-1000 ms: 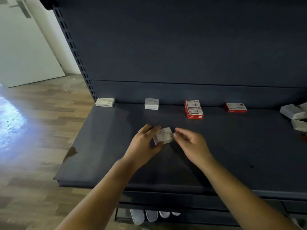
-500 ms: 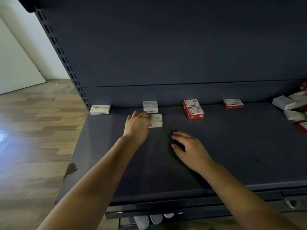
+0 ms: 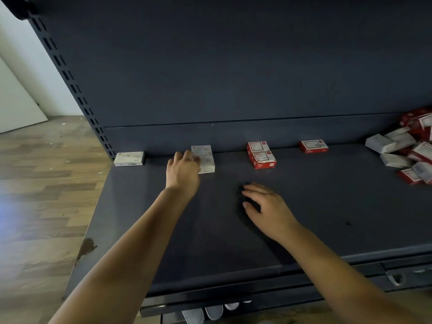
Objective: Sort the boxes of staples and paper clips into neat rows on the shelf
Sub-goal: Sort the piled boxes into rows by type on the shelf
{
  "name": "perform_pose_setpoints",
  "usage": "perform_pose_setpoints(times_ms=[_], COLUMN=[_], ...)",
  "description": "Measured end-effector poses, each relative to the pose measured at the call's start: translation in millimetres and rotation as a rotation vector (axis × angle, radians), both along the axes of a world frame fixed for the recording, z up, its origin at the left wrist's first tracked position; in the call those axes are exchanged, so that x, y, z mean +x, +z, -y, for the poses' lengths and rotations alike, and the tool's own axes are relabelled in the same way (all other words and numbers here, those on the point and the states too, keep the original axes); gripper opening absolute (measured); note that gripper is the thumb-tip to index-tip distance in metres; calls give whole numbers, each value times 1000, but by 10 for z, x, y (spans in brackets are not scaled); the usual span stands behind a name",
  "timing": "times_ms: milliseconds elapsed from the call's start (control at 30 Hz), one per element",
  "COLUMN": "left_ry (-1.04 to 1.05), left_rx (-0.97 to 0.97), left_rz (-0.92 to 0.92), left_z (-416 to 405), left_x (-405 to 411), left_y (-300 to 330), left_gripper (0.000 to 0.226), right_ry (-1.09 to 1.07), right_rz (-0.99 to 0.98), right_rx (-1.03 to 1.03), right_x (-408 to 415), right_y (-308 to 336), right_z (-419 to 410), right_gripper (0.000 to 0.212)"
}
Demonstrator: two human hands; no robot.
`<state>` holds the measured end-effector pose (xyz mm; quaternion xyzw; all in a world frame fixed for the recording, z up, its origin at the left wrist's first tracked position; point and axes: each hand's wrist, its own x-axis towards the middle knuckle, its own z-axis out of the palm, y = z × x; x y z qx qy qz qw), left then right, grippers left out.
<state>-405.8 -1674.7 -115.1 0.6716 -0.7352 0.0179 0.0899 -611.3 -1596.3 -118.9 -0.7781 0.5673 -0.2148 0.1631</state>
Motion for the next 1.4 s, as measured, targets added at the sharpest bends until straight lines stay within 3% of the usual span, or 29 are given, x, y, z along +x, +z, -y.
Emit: perform_pose_setpoints(times_ms=[267, 633, 1067, 1400], left_ry=[-5, -268, -319, -369], left_rx=[-10, -135, -123, -69], left_rz=[-165, -161, -228, -247], left_z=[-292, -693, -589, -444], left_x=[-132, -1139, -2781, -3945], left_y=[120, 13, -16, -31], left_gripper=[46, 31, 30, 31], right_ry=[-86, -168, -238, -392], right_rz=[5, 19, 42, 20], right_rx=[-38, -83, -239, -412], right_x=[-271, -1099, -2702, -4015], right_y=[-40, -121, -77, 42], right_z=[-46, -52, 61, 212], right_gripper=[38, 49, 46, 32])
